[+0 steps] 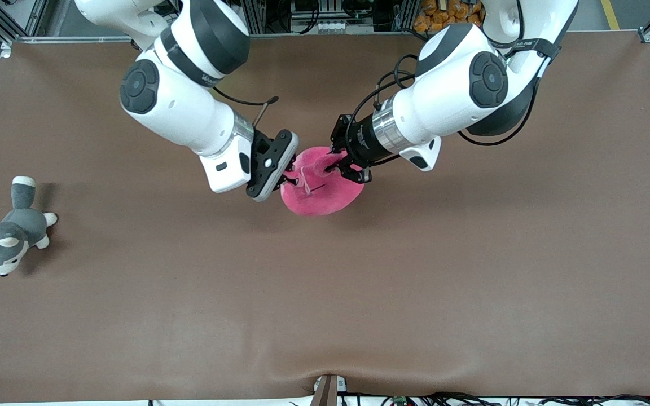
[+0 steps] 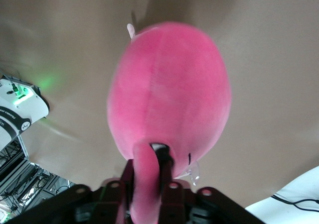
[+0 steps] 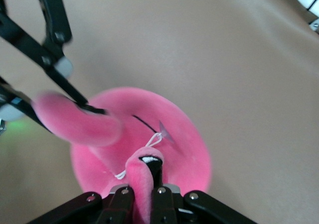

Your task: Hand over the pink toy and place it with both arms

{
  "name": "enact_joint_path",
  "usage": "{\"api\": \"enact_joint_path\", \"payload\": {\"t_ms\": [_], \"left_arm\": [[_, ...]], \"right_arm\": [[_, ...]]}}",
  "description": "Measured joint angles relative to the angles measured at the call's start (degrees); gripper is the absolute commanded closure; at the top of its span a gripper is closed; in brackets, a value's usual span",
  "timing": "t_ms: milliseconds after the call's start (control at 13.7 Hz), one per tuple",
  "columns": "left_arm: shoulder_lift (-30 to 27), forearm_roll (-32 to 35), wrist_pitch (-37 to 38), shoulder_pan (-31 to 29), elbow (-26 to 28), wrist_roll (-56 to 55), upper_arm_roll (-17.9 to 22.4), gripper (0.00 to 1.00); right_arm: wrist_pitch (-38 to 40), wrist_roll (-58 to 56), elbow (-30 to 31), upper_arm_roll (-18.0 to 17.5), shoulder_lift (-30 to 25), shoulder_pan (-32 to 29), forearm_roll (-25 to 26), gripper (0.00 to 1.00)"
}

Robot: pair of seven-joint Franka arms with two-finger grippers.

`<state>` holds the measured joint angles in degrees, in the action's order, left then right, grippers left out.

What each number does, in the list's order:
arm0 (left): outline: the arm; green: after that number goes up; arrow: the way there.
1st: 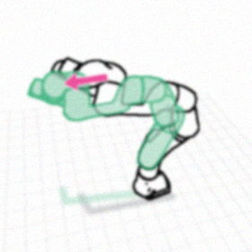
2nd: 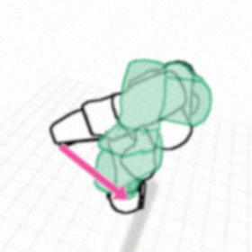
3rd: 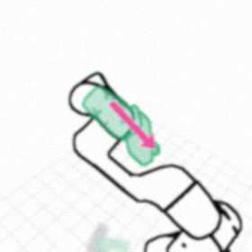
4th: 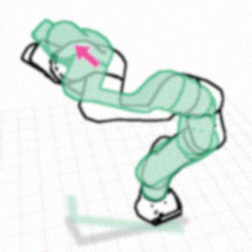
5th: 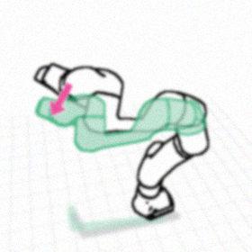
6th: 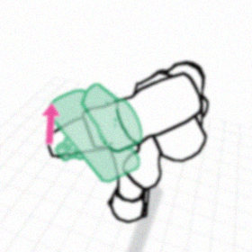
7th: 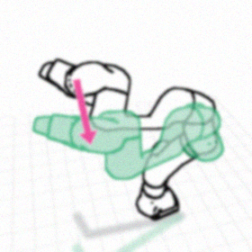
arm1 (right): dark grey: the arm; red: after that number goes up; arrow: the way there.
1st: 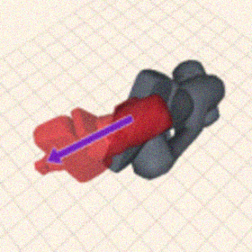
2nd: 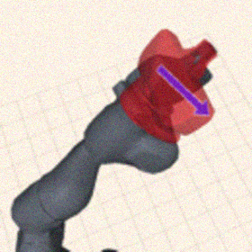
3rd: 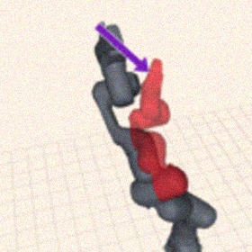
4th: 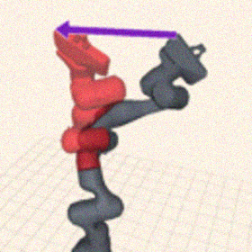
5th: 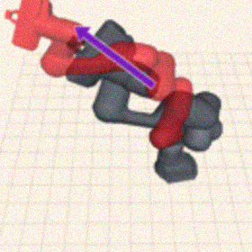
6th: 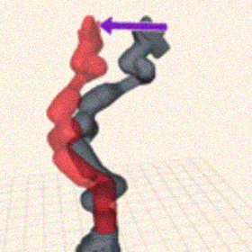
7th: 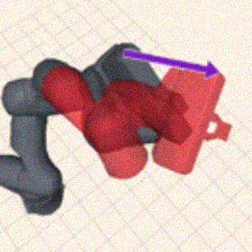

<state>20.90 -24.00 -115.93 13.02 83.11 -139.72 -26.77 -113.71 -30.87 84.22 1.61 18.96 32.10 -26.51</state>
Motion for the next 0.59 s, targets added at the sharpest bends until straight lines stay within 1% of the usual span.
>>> {"api": "enact_joint_path", "payload": {"t_ms": [146,293,439,585], "left_arm": [[-0.03,0.00,0.01,-0.79,-0.30,0.00,0.08,0.00],[-0.30,0.61,0.08,-1.50,-0.59,0.14,0.22,0.00],[-1.09,4.11,0.68,-2.75,-0.79,1.13,0.26,0.00],[-2.19,9.42,3.94,-4.23,-1.89,5.33,0.27,0.00]], "right_arm": [[2.90,-0.33,-0.08,0.30,-0.05,-2.21,0.03,1.00],[7.12,-2.78,-0.30,0.53,-0.14,-5.75,0.06,1.00],[11.56,-6.67,-0.37,0.70,-0.25,-10.44,0.06,1.00],[16.13,-9.13,-0.39,0.84,-0.29,-15.53,0.06,1.00]]}}
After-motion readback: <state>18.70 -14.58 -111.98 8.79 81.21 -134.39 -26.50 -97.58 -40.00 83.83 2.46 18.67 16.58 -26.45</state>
